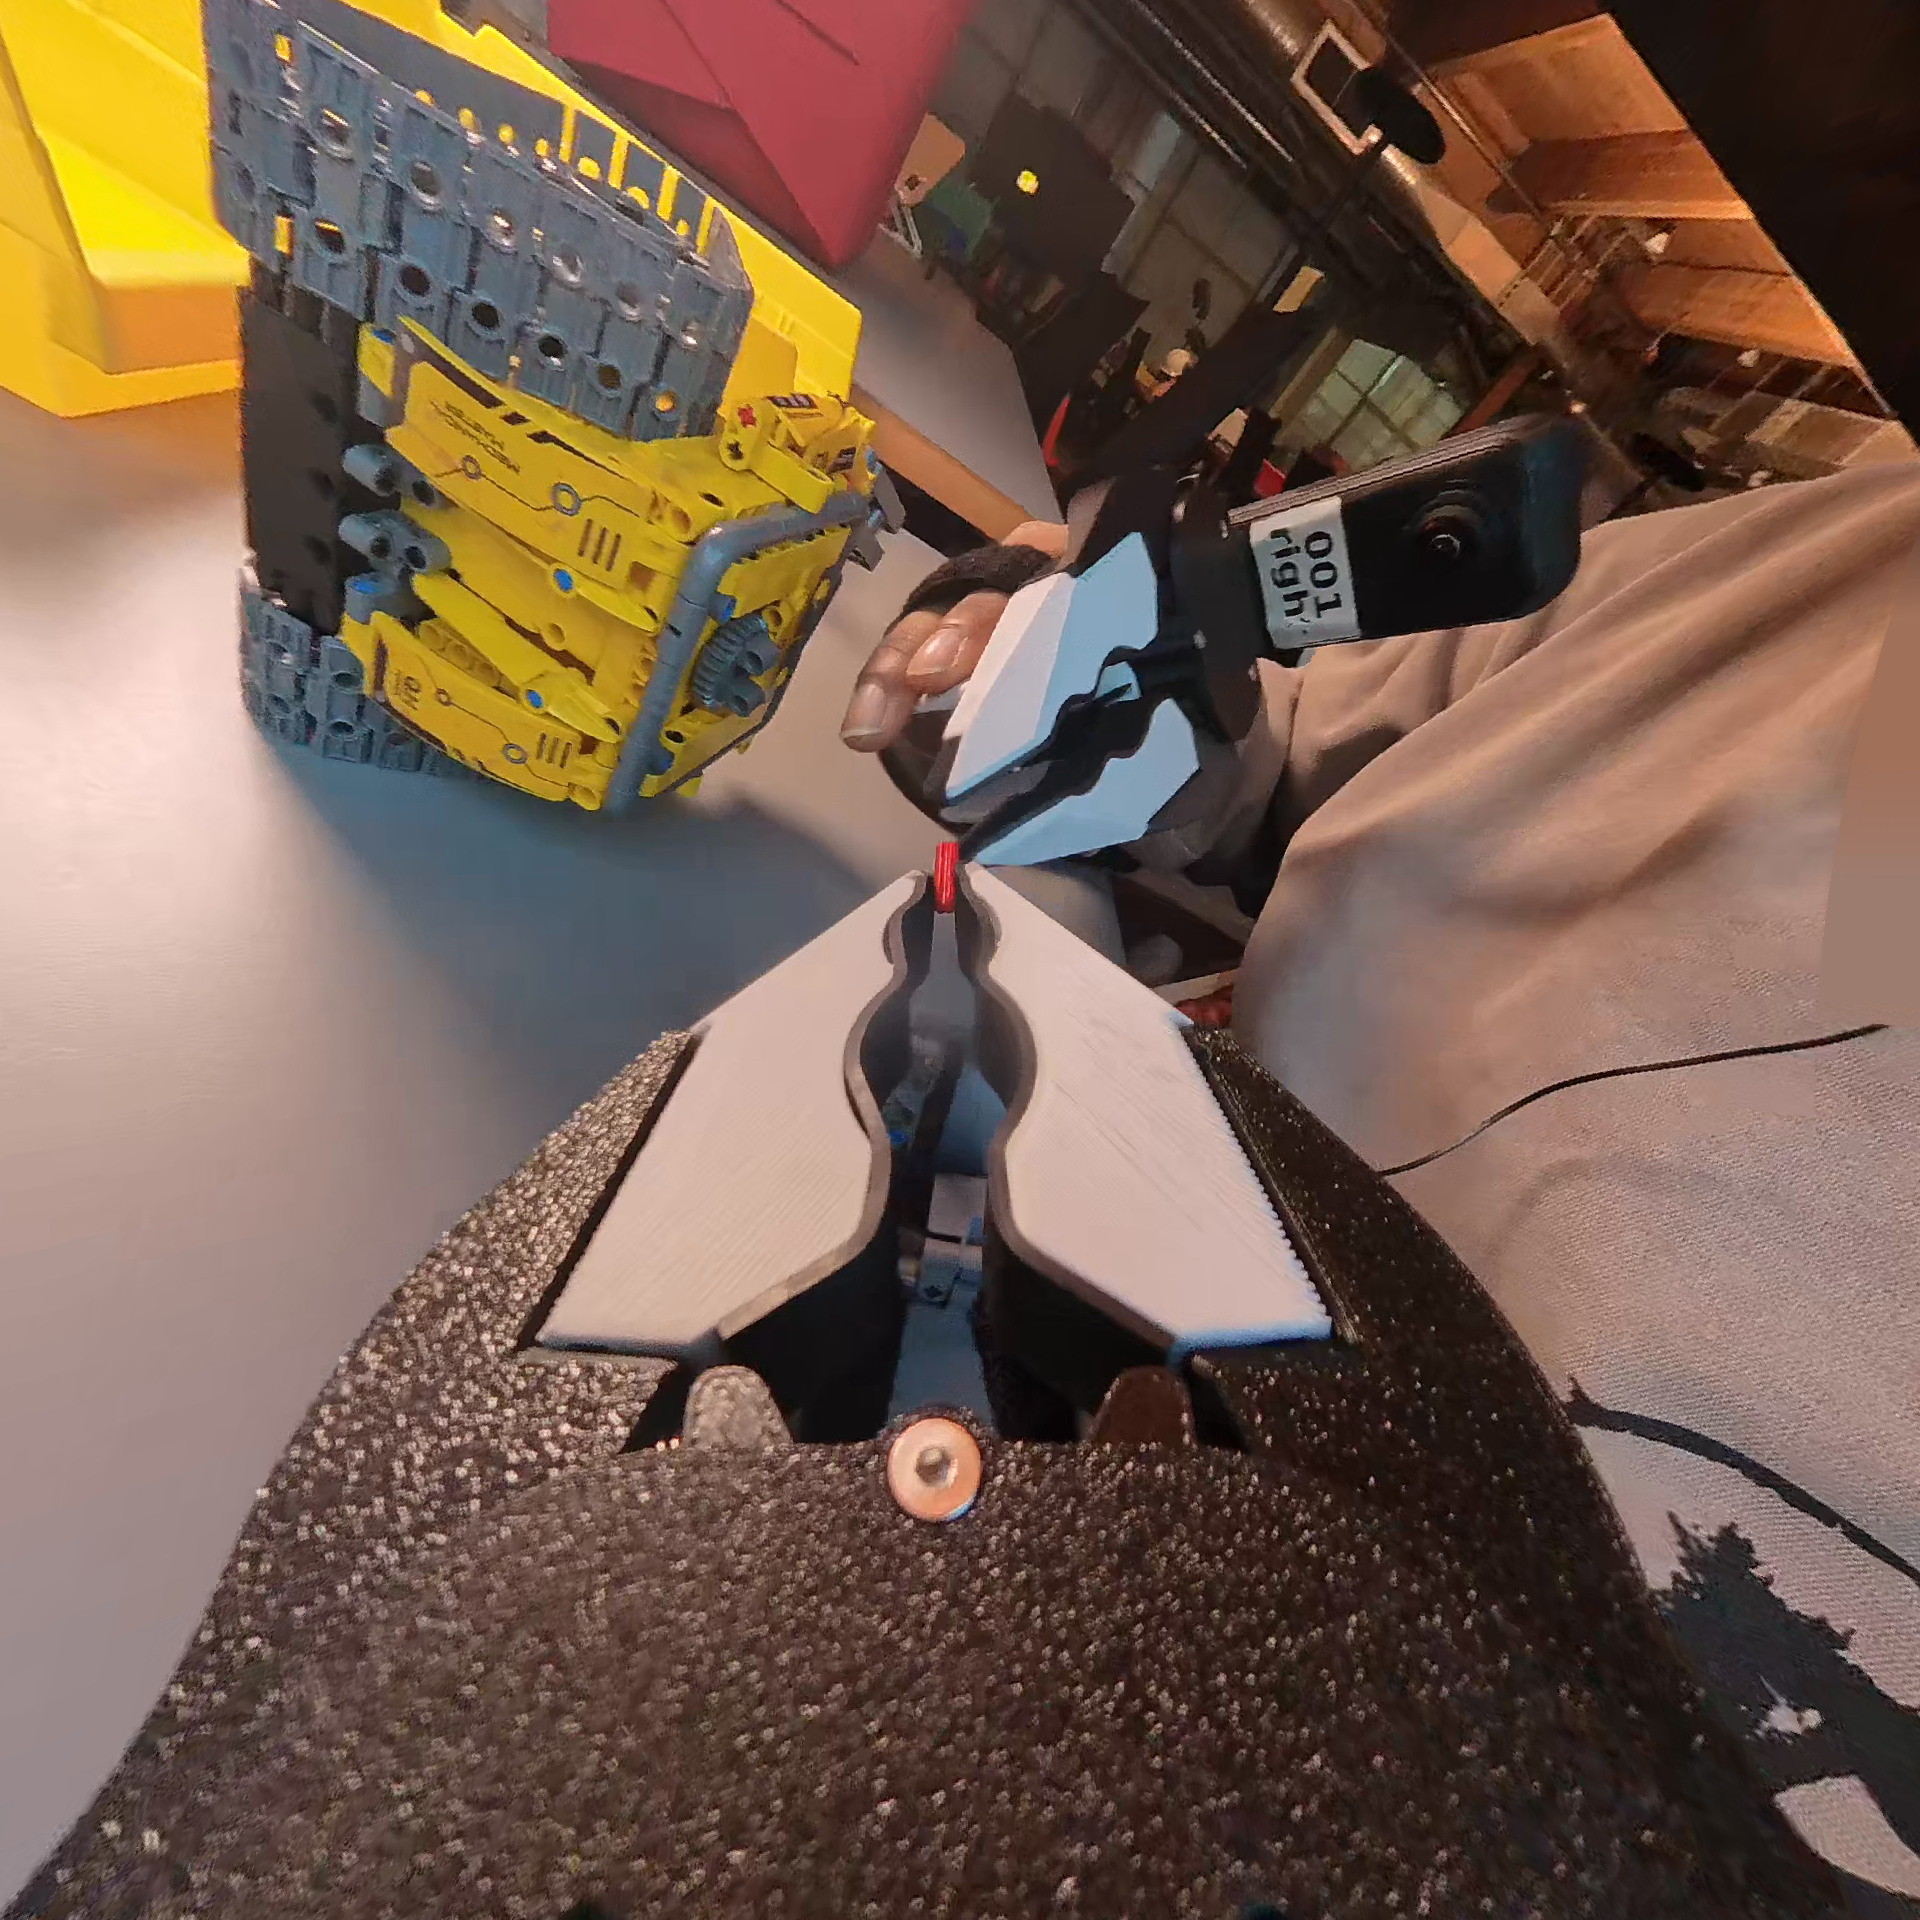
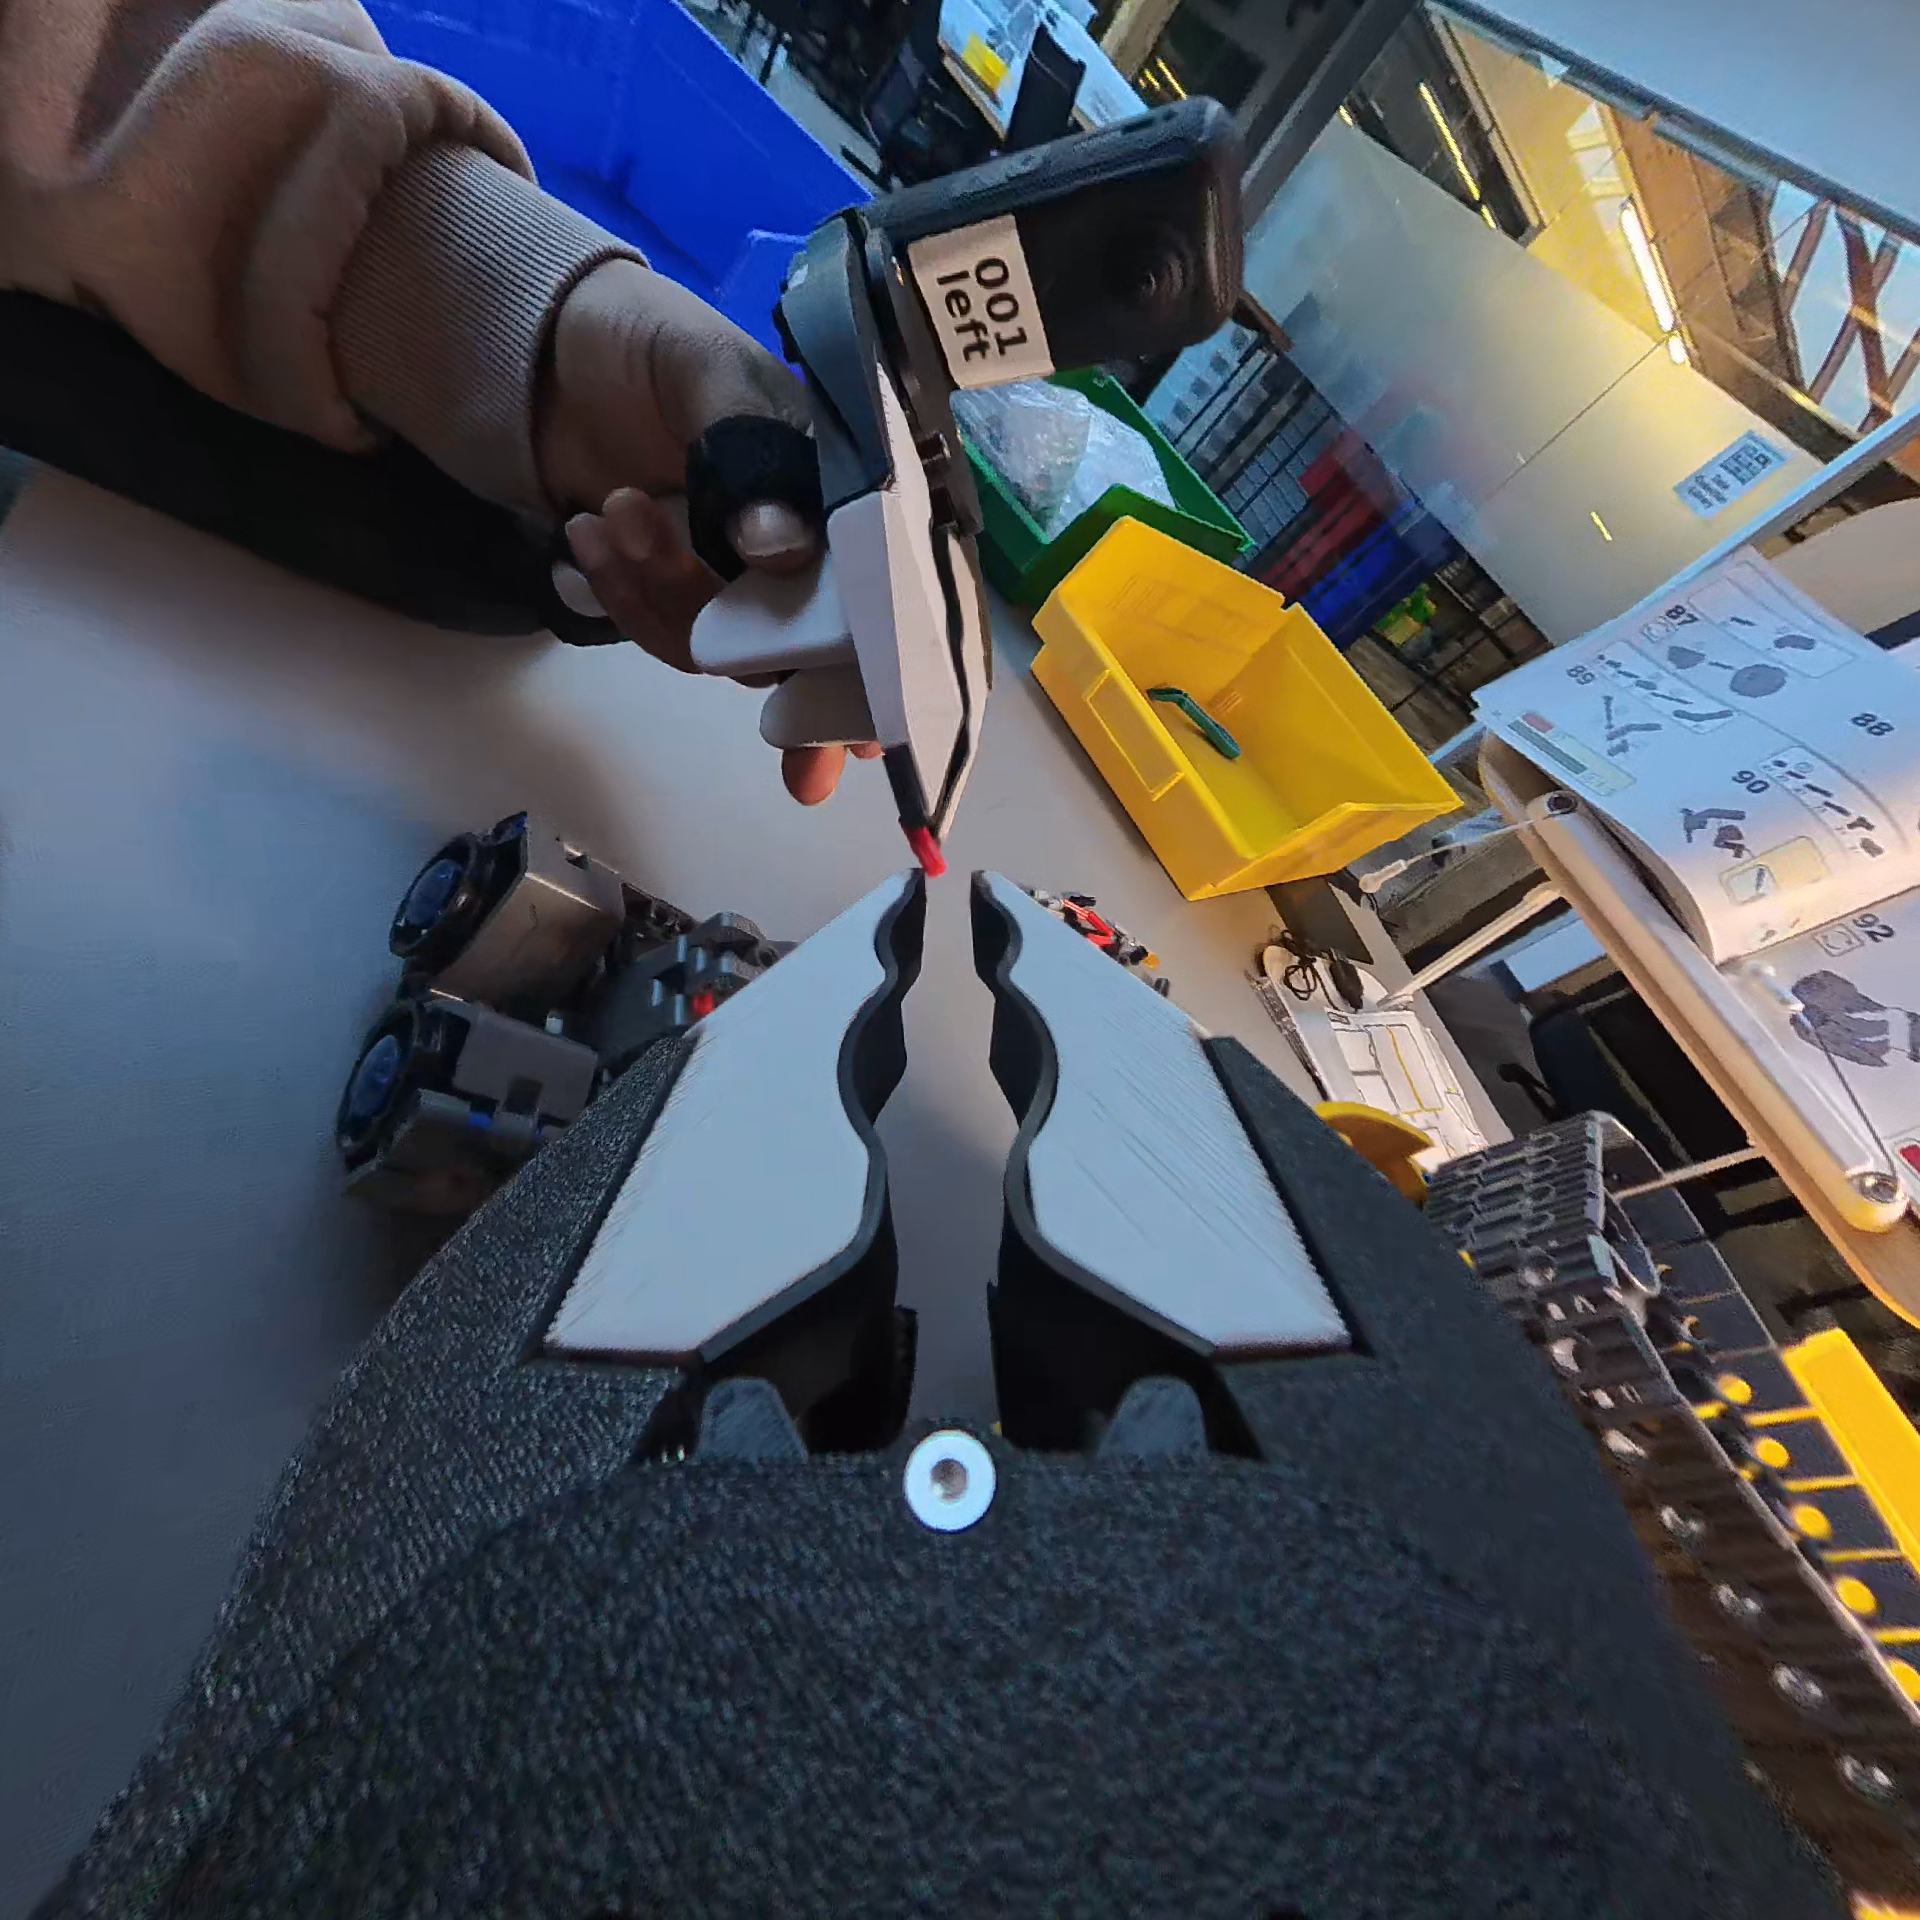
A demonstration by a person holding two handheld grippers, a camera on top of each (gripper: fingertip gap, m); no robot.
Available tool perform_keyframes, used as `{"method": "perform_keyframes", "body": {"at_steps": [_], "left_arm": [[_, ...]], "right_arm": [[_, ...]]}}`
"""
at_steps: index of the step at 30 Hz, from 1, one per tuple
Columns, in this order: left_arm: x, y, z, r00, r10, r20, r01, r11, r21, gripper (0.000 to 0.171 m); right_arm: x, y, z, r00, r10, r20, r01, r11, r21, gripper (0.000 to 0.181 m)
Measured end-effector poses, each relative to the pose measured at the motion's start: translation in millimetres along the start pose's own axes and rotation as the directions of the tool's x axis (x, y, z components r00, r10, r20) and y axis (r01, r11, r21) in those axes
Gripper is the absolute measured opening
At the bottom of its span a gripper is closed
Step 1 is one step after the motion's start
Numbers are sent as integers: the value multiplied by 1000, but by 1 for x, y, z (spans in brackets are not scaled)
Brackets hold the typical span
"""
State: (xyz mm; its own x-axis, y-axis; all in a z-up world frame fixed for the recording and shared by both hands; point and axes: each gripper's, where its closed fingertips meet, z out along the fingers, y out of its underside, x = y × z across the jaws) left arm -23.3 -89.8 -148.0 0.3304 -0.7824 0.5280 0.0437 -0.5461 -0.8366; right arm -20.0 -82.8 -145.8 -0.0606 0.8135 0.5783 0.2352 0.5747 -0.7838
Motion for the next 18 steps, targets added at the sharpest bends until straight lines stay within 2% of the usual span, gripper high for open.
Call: {"method": "perform_keyframes", "body": {"at_steps": [2, 3, 5, 7, 10, 12, 14, 15, 17, 18], "left_arm": [[-15, -5, -8, 995, 38, 91, -39, 999, 4, 2], [-33, -10, -16, 979, 72, 191, -73, 997, -2, 2], [-88, -21, -44, 863, 179, 473, -164, 984, -74, 3], [-132, -26, -67, 755, 231, 614, -173, 973, -153, 3], [-187, -17, -81, 657, 300, 691, -124, 948, -294, 3], [-205, -11, -75, 663, 295, 688, -92, 944, -316, 3], [-218, -6, -73, 651, 298, 699, -62, 938, -342, 6], [-221, -5, -74, 634, 309, 709, -62, 934, -352, 14], [-220, -8, -78, 612, 331, 718, -84, 930, -357, 26], [-216, -12, -80, 601, 338, 724, -103, 931, -349, 27]], "right_arm": [[4, 5, -5, 999, 35, -2, -35, 999, -16, 13], [6, 9, -7, 998, 68, 5, -68, 997, -25, 16], [6, 15, -13, 990, 140, 22, -139, 990, -27, 17], [5, 19, -16, 981, 190, 34, -189, 982, -20, 17], [0, 24, -14, 976, 213, 45, -212, 977, -18, 17], [-2, 24, -13, 977, 208, 50, -207, 978, -16, 17], [-4, 24, -13, 976, 209, 56, -209, 978, -9, 17], [-4, 25, -14, 976, 210, 58, -210, 978, -5, 16], [-4, 26, -16, 972, 225, 66, -226, 974, 9, 16], [-4, 26, -16, 968, 239, 72, -240, 971, 16, 15]]}}
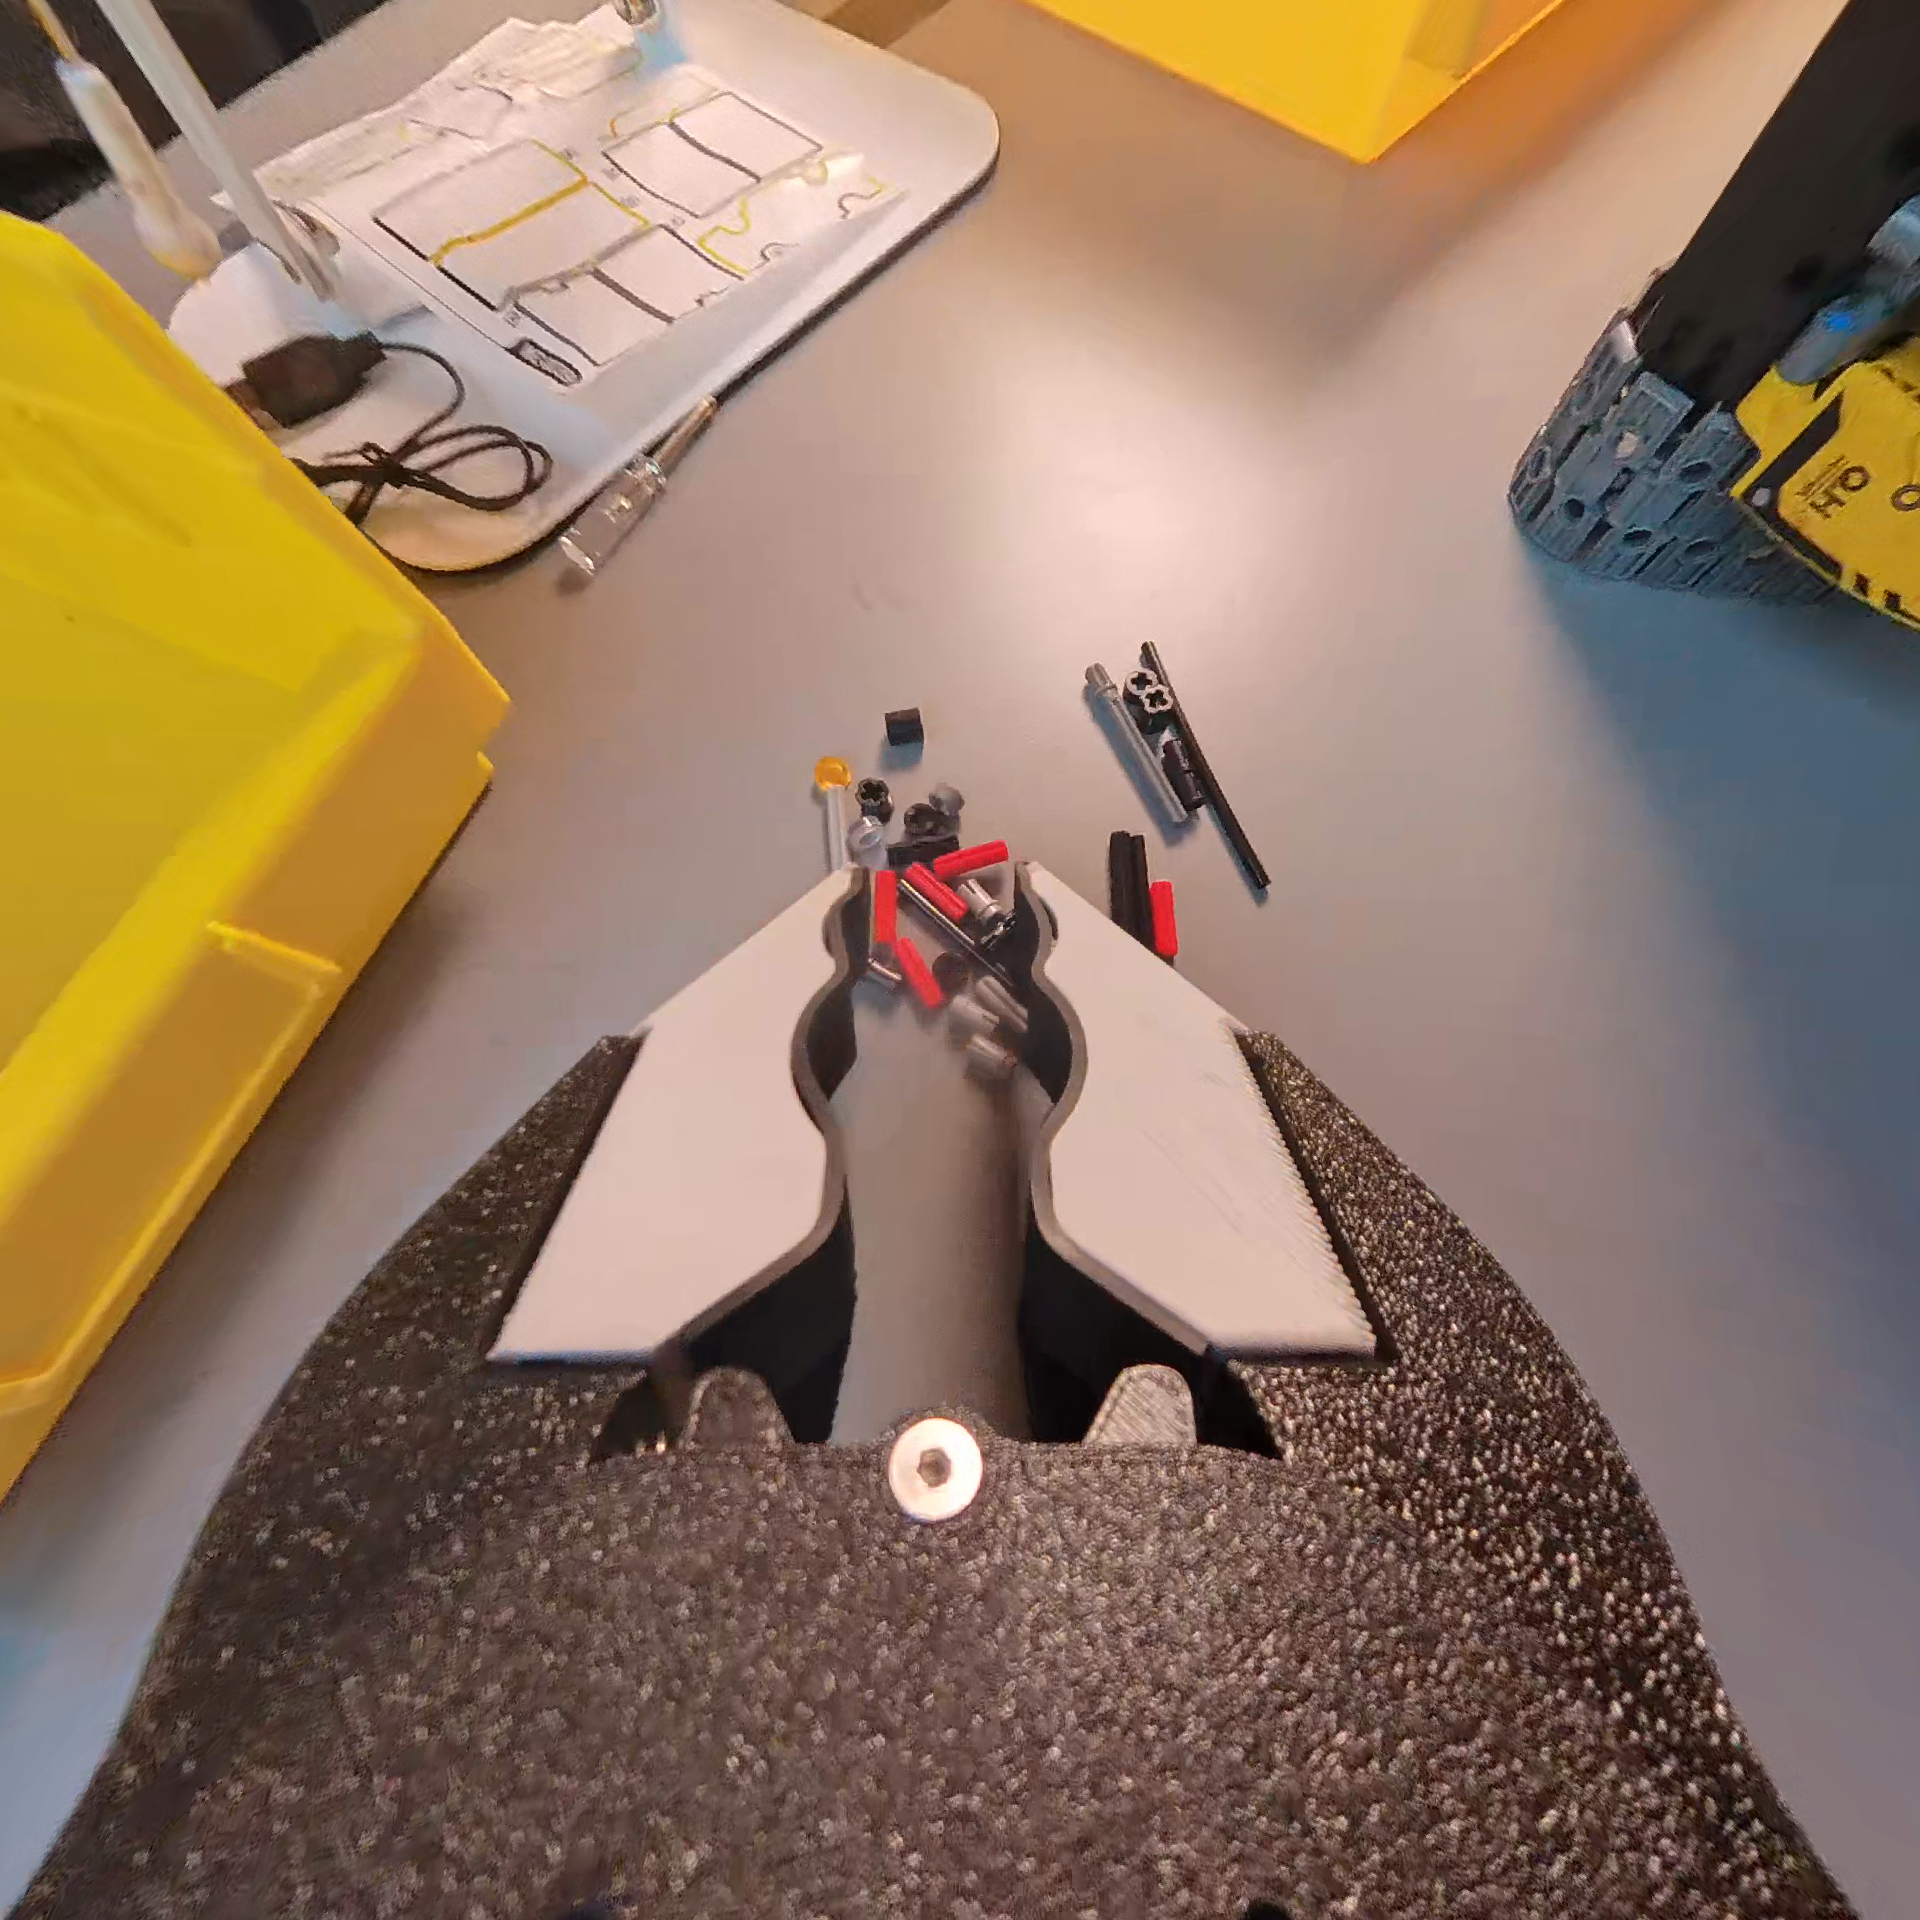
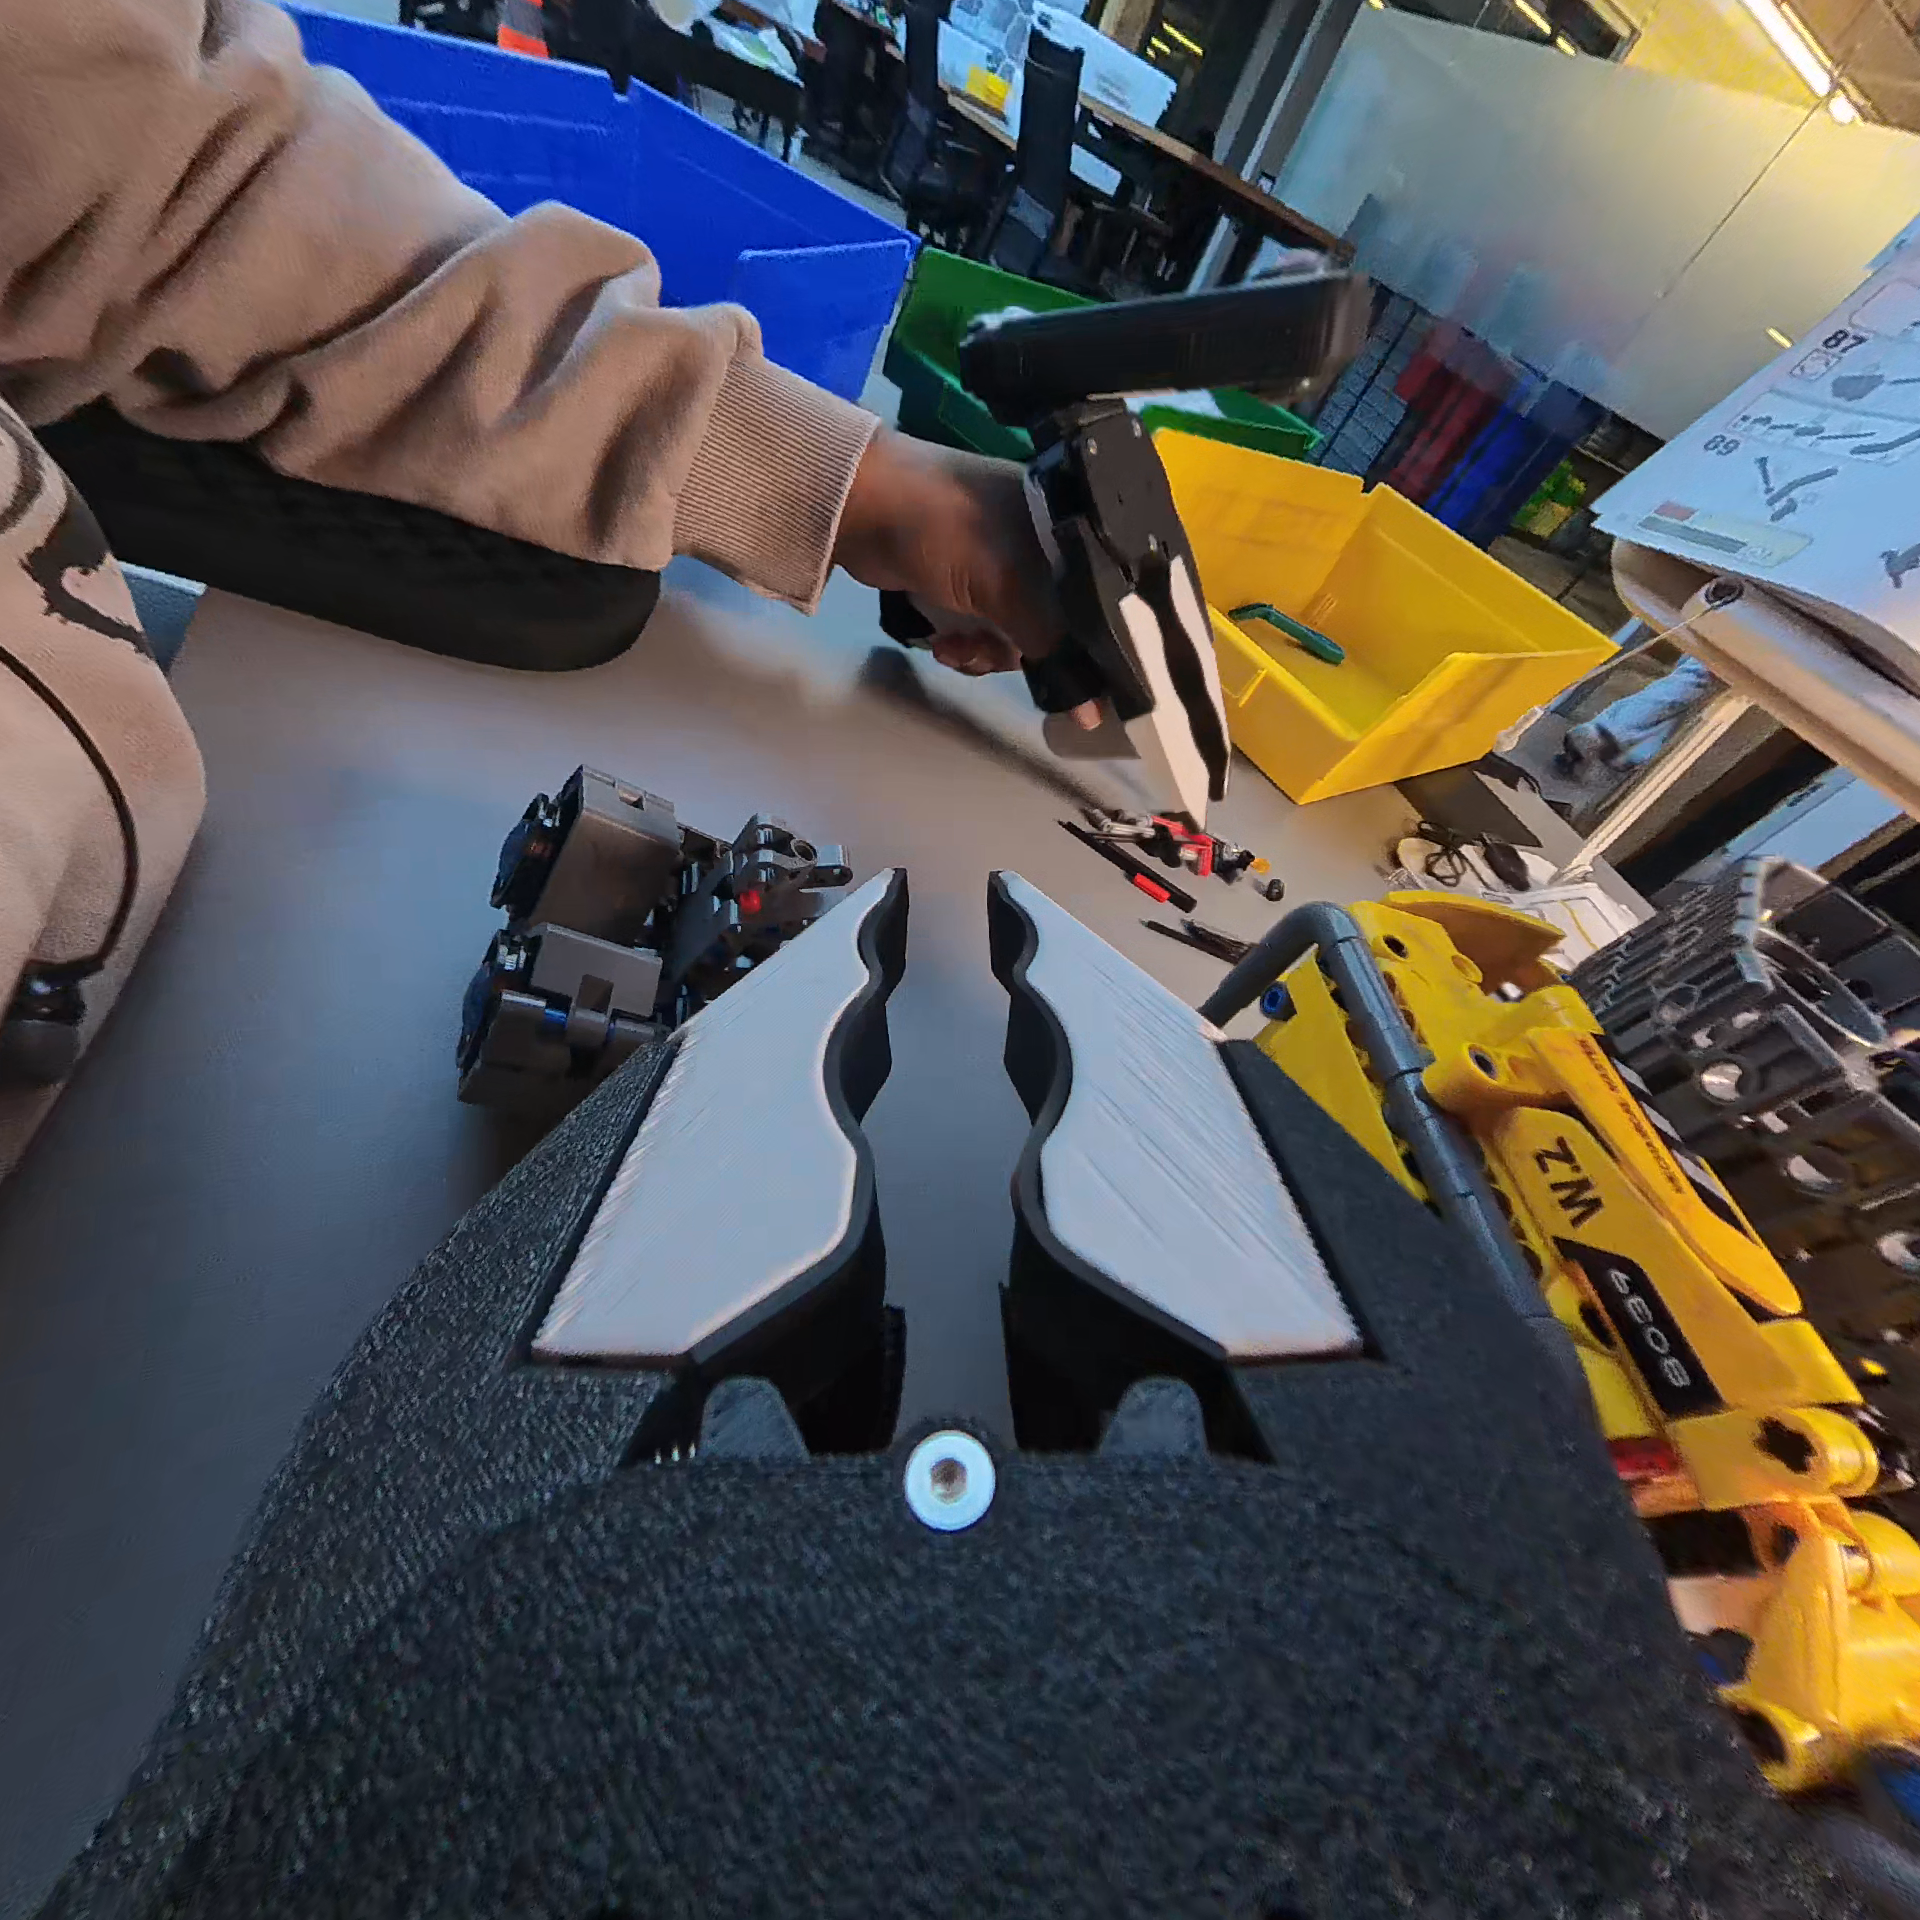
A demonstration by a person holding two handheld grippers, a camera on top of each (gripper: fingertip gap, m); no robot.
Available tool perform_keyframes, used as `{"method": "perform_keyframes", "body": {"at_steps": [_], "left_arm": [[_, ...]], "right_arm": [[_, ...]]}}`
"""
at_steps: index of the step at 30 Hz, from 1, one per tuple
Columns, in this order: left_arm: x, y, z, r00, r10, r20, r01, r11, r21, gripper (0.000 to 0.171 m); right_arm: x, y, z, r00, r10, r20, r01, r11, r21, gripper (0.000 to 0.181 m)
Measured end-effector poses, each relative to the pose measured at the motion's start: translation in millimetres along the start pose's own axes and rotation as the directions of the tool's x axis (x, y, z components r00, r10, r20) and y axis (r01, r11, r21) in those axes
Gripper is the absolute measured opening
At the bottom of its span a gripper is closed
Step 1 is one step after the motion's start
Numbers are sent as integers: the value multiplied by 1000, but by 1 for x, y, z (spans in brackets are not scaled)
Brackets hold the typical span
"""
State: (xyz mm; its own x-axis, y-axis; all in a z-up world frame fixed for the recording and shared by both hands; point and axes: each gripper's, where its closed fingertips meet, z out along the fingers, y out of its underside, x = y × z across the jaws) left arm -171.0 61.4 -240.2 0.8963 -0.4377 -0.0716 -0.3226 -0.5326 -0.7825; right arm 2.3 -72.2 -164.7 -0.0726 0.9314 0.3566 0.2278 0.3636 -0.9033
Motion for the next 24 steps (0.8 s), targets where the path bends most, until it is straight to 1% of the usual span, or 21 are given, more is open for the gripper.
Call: {"method": "perform_keyframes", "body": {"at_steps": [2, 3, 4, 7, 9, 14, 17, 18, 21, 24], "left_arm": [[9, -5, -12, 999, 23, -25, -23, 999, 24, 16], [14, -4, -15, 998, 40, -41, -40, 999, 17, 10], [19, -1, -16, 997, 60, -51, -61, 998, -4, 8], [28, 13, -9, 991, 113, -74, -118, 990, -78, 8], [32, 18, -3, 989, 112, -91, -122, 987, -104, 10], [33, 17, -1, 987, 137, -88, -146, 983, -109, 8], [32, 18, -1, 988, 120, -93, -130, 985, -110, 7], [32, 21, -1, 989, 113, -98, -125, 984, -129, 11], [32, 21, -1, 989, 84, -122, -102, 984, -145, 9], [30, 20, 1, 991, 69, -116, -87, 983, -161, 4]], "right_arm": [[1, -1, -1, 999, 29, 12, -30, 999, 16, 15], [2, -3, -2, 999, 42, 17, -43, 999, 28, 15], [2, -5, -3, 998, 55, 24, -56, 998, 37, 15], [4, -8, -5, 996, 86, 36, -88, 994, 57, 15], [6, -8, -6, 995, 98, 35, -100, 993, 61, 15], [9, -4, -10, 994, 108, 18, -108, 993, 54, 15], [9, -4, -10, 994, 111, 19, -112, 992, 54, 15], [9, -4, -10, 993, 113, 20, -114, 992, 53, 15], [9, -4, -9, 993, 119, 22, -120, 991, 51, 15], [10, -2, -9, 992, 122, 20, -123, 991, 44, 15]]}}
